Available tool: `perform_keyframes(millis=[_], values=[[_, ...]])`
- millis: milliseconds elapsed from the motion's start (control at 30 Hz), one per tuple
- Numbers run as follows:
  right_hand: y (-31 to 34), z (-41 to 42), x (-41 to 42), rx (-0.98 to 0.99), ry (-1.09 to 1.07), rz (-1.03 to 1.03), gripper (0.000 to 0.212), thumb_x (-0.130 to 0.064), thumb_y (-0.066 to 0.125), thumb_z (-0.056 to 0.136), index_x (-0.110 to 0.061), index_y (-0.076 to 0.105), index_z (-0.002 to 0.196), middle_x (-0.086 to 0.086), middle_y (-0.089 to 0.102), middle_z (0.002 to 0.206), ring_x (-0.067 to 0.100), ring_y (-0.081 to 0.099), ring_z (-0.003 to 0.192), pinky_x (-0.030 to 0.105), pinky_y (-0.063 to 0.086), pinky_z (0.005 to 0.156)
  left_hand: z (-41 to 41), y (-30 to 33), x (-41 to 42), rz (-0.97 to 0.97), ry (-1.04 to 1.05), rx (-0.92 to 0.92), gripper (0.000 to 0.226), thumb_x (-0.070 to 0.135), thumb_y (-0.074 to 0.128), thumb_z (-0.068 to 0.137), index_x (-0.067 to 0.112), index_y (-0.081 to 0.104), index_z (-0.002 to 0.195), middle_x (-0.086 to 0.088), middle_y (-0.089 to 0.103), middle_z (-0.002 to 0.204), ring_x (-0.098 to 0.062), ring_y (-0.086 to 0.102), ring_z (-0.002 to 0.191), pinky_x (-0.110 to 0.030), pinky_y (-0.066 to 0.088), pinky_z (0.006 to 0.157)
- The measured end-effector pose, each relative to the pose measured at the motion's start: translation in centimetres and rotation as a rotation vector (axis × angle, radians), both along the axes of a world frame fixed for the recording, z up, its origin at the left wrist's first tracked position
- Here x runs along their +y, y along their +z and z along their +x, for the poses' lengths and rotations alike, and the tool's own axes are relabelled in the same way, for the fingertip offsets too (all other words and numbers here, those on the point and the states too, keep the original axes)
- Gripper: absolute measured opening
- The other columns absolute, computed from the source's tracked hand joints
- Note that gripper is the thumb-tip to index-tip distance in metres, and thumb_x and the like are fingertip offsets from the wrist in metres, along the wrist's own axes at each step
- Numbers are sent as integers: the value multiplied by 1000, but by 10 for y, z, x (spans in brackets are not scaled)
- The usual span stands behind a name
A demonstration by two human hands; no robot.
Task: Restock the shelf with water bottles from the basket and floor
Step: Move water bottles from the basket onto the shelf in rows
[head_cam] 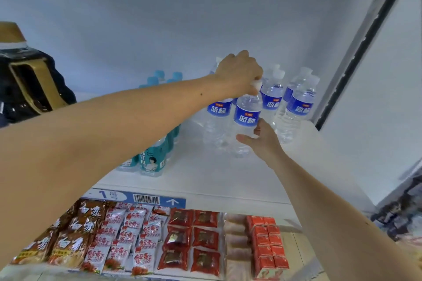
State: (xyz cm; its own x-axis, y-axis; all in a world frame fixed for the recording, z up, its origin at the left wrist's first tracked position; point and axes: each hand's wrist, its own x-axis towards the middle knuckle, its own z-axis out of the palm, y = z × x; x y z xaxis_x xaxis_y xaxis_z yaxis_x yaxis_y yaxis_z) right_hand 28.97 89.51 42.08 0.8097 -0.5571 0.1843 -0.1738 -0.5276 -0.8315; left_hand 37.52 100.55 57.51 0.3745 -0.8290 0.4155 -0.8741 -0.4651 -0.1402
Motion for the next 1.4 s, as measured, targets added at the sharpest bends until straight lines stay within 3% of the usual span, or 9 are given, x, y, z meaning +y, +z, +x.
perform_keyframes(millis=[167, 467, 667, 867, 1100, 1300, 1400], values=[[3, 12, -5, 9, 2, -33, 63, -29, 81, 74, -10, 48, 124, 7, 53, 118, 19, 50, 100, 30, 43, 83, 9, 0, -8, 0, 59, -88, 37, 44, 58, 85, 21, 67, 112, -5, 56, 116, -25, 45, 113, -36, 40, 83], [7, 19, -6, -20, 8, -11, 63, -21, 78, 79, -11, 41, 129, 0, 51, 129, 11, 46, 104, 25, 40, 86, 13, -2, -14, -15, 95, -61, 37, 41, 58, 87, 22, 64, 118, -5, 53, 123, -24, 44, 117, -37, 40, 90], [9, 20, -6, 9, -5, -7, 67, -22, 77, 80, -12, 39, 134, 3, 49, 135, 21, 49, 121, 29, 41, 93, 13, -5, -14, 19, 119, -88, 42, 41, 57, 88, 20, 59, 124, -7, 51, 126, -25, 44, 118, -39, 42, 92], [1, 13, -4, 22, -37, 7, 77, -27, 77, 79, -15, 33, 141, 5, 43, 141, 22, 47, 126, 35, 43, 100, 6, -10, -7, -38, 82, -70, 52, 43, 54, 89, 20, 46, 135, -7, 48, 133, -26, 42, 123, -39, 39, 97], [-23, -33, -5, -78, -153, -97, 56, -12, 73, 80, -13, 47, 129, 5, 57, 120, 17, 56, 105, 42, 50, 93, -24, -50, 3, -271, -121, -113, 49, 30, 62, 83, 17, 52, 130, -5, 53, 130, -27, 48, 120, -40, 31, 102], [-38, -91, -4, -108, -287, -159, 37, -14, 65, 87, -19, 51, 121, -7, 60, 109, 8, 59, 97, 19, 47, 81, -58, -110, 0, -274, -235, -136, 52, 32, 69, 77, 13, 55, 124, -7, 58, 123, -29, 54, 115, -43, 38, 98], [-46, -122, -3, -148, -302, -132, 33, -13, 62, 89, -20, 51, 119, -7, 61, 106, 7, 60, 93, 17, 48, 77, -81, -137, 0, -240, -238, -63, 53, 33, 67, 80, 13, 53, 127, -7, 56, 127, -28, 51, 118, -42, 36, 101]])
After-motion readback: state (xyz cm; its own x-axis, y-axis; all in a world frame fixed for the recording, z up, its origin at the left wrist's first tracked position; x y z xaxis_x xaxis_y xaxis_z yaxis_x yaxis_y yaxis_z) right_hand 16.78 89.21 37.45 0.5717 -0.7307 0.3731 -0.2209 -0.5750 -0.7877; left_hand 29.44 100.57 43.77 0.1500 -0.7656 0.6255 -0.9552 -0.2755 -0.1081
